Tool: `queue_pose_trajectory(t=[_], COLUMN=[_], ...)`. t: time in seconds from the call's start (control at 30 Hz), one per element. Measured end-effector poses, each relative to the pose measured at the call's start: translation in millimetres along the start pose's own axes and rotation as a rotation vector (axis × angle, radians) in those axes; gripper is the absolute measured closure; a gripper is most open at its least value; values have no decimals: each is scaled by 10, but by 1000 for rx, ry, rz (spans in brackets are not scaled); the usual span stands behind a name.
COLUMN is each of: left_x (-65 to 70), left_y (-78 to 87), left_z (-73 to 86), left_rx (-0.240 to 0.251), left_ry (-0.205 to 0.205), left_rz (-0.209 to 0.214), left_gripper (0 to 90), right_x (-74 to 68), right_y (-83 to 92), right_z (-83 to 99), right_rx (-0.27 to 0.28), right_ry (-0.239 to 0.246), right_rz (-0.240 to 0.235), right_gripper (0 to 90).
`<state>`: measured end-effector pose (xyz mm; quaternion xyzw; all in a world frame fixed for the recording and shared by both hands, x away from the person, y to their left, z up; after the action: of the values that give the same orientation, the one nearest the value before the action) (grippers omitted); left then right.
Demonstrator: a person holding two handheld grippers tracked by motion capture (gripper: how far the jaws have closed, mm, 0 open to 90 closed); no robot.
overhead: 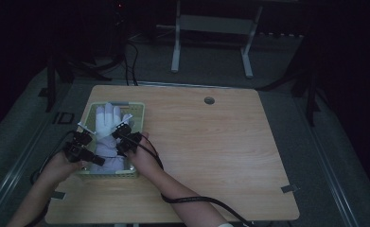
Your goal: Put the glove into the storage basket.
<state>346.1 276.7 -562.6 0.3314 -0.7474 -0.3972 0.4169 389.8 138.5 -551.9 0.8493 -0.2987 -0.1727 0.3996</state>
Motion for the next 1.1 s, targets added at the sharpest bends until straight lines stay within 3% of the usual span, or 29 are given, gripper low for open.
queue_pose_trajectory(t=[0.27, 0.5, 0.53, 0.6, 0.63, 0.7, 0.77, 0.87, 0.9, 1.03, 1.1], left_x=[-16, 25, 32, 45, 55, 72, 95, 144, 149, 163, 176], left_y=[-49, -67, -63, -37, -21, 30, 87, 173, 204, 301, 346], left_z=[-10, -17, -19, -31, -40, -56, -75, -68, -63, -57, -51], left_rx=[-32, -23, -17, 0, 16, 35, 78, 152, 180, 300, 349], left_ry=[11, -18, -15, -27, -22, -26, -25, -47, -48, -35, -20], left_rz=[-29, -71, -69, -89, -88, -123, -145, -134, -141, -154, -136], left_gripper=[672, 586, 568, 557, 540, 498, 412, 234, 217, 132, 2], right_x=[-30, -15, -3, 16, 29, 52, 62, 77, 88, 151, 165], right_y=[-35, -25, 9, 42, 61, 109, 164, 261, 288, 370, 404], right_z=[9, 7, -15, -39, -51, -77, -105, -153, -162, -181, -177], right_rx=[-33, -22, 13, 34, 42, 55, 70, 116, 117, 119, 127], right_ry=[12, 2, 21, 19, 15, 18, 20, 35, 26, 4, 14], right_rz=[35, 40, 61, 66, 51, 43, 24, 2, -2, -18, -64], right_gripper=[692, 638, 541, 486, 478, 478, 468, 395, 374, 269, 183])
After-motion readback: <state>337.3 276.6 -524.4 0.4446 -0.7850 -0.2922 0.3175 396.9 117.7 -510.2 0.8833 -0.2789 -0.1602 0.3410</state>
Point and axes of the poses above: each handheld gripper's, and its own axes: y roughly backward along the jaws, z roughly out of its underside, x roughly to its right, the point moved 5 cm from there along -y, roughly forward along the jaws, and after that the axes turned 4 degrees about x, right-handed, at the moved point
